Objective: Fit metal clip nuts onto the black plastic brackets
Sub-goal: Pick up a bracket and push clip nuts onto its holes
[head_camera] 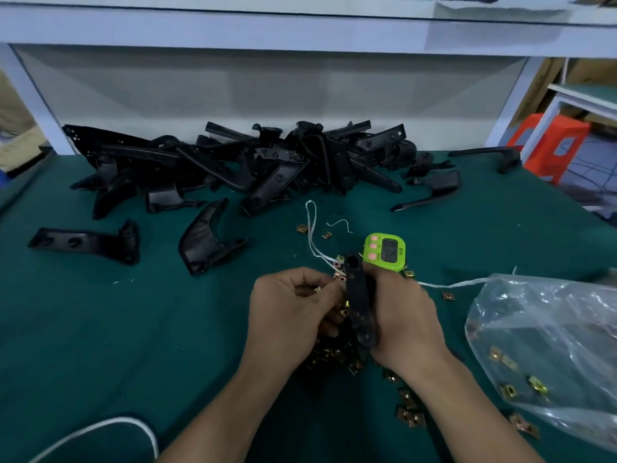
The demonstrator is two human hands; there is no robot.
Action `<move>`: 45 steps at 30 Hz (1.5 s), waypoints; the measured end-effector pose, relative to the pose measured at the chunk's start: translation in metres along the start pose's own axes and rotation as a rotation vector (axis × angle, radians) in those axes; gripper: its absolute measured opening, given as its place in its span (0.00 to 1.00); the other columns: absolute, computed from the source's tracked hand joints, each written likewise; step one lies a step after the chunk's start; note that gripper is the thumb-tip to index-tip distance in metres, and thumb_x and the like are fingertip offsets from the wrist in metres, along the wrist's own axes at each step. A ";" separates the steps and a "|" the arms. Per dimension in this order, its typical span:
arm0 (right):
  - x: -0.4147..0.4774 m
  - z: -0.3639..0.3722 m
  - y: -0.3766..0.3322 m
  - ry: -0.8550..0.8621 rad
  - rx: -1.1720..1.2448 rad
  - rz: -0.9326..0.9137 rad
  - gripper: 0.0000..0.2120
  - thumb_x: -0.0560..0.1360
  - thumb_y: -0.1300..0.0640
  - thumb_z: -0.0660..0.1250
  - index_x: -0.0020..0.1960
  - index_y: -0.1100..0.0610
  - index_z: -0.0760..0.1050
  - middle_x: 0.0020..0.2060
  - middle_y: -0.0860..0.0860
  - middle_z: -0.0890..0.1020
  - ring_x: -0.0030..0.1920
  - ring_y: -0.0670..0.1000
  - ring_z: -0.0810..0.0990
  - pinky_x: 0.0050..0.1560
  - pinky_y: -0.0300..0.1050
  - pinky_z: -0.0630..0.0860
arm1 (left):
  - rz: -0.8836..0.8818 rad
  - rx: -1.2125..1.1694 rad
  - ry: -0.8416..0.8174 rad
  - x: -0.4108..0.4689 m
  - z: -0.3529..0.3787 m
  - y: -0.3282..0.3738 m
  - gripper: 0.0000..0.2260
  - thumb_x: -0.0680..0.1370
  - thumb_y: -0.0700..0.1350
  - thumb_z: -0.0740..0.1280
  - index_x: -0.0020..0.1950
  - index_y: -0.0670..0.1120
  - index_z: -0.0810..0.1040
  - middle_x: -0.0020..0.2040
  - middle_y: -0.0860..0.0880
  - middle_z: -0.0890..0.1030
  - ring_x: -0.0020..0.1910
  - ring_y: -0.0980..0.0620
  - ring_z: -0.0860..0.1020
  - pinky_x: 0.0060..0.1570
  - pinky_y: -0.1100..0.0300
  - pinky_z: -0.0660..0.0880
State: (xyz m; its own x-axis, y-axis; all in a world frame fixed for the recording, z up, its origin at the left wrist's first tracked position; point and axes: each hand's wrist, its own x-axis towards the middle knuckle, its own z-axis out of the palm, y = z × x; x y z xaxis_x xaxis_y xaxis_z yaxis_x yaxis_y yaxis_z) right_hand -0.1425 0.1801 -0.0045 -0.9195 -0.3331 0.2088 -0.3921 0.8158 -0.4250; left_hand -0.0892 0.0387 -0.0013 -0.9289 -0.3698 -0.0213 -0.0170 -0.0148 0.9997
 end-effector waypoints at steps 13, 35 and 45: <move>0.001 -0.004 0.002 0.056 -0.052 0.019 0.28 0.59 0.53 0.66 0.56 0.40 0.64 0.28 0.44 0.68 0.38 0.60 0.79 0.34 0.47 0.68 | 0.102 -0.031 -0.105 -0.012 -0.003 0.009 0.14 0.81 0.34 0.65 0.44 0.52 0.79 0.40 0.47 0.86 0.41 0.50 0.82 0.45 0.60 0.78; 0.001 -0.018 -0.001 0.084 -0.161 -0.007 0.25 0.66 0.59 0.70 0.56 0.39 0.66 0.29 0.48 0.72 0.33 0.58 0.69 0.33 0.47 0.65 | -0.129 -0.236 -0.290 -0.016 -0.017 0.029 0.02 0.70 0.43 0.73 0.40 0.48 0.87 0.45 0.41 0.87 0.42 0.48 0.86 0.41 0.62 0.81; -0.001 -0.011 -0.004 0.064 -0.207 -0.032 0.28 0.66 0.58 0.71 0.58 0.36 0.67 0.33 0.48 0.78 0.33 0.55 0.69 0.34 0.46 0.64 | -0.124 -0.176 -0.184 -0.015 -0.019 0.028 0.05 0.75 0.35 0.73 0.42 0.43 0.85 0.41 0.41 0.87 0.39 0.47 0.86 0.39 0.61 0.81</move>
State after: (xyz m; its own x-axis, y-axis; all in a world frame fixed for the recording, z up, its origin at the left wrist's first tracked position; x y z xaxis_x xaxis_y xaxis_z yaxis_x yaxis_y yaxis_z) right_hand -0.1396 0.1826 0.0068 -0.9004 -0.3352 0.2772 -0.4007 0.8872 -0.2286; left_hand -0.0686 0.0266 0.0267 -0.9756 -0.1803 -0.1251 -0.0848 -0.2163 0.9726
